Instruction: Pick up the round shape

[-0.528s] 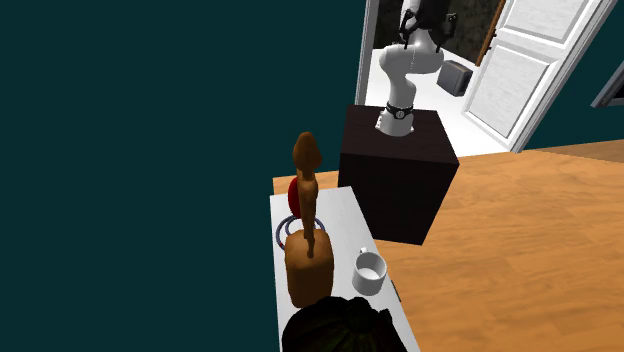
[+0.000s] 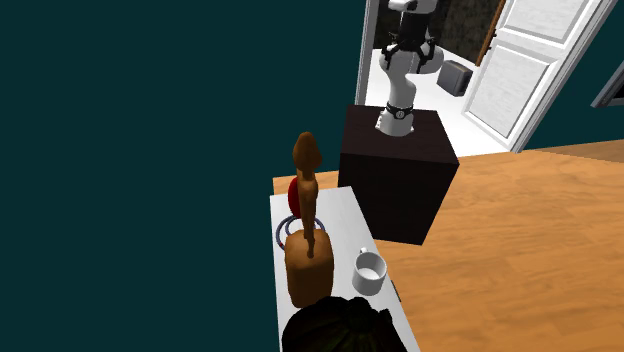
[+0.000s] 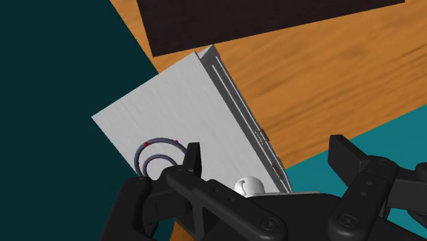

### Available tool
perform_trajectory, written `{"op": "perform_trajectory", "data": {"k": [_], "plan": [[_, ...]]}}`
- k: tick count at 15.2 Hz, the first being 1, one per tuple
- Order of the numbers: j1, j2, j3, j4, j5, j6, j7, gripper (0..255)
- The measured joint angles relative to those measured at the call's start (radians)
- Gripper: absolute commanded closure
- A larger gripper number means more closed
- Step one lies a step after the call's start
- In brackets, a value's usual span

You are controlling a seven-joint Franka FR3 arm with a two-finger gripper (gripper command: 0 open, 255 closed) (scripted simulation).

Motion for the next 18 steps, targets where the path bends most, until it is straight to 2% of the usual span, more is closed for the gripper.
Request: {"op": "perform_trajectory", "data": {"k": [6, 11, 15, 18], "plan": [[-0.031, 0.041, -0.108, -0.131, -0.086, 0.284, -0.096, 0], [-0.045, 0.154, -0.217, -0.193, -0.144, 0.555, -0.181, 0], [-0.025, 0.295, -0.314, -0.197, -0.155, 0.778, -0.256, 0], [0.016, 0.398, -0.393, -0.186, -0.127, 0.928, -0.33, 0]]}}
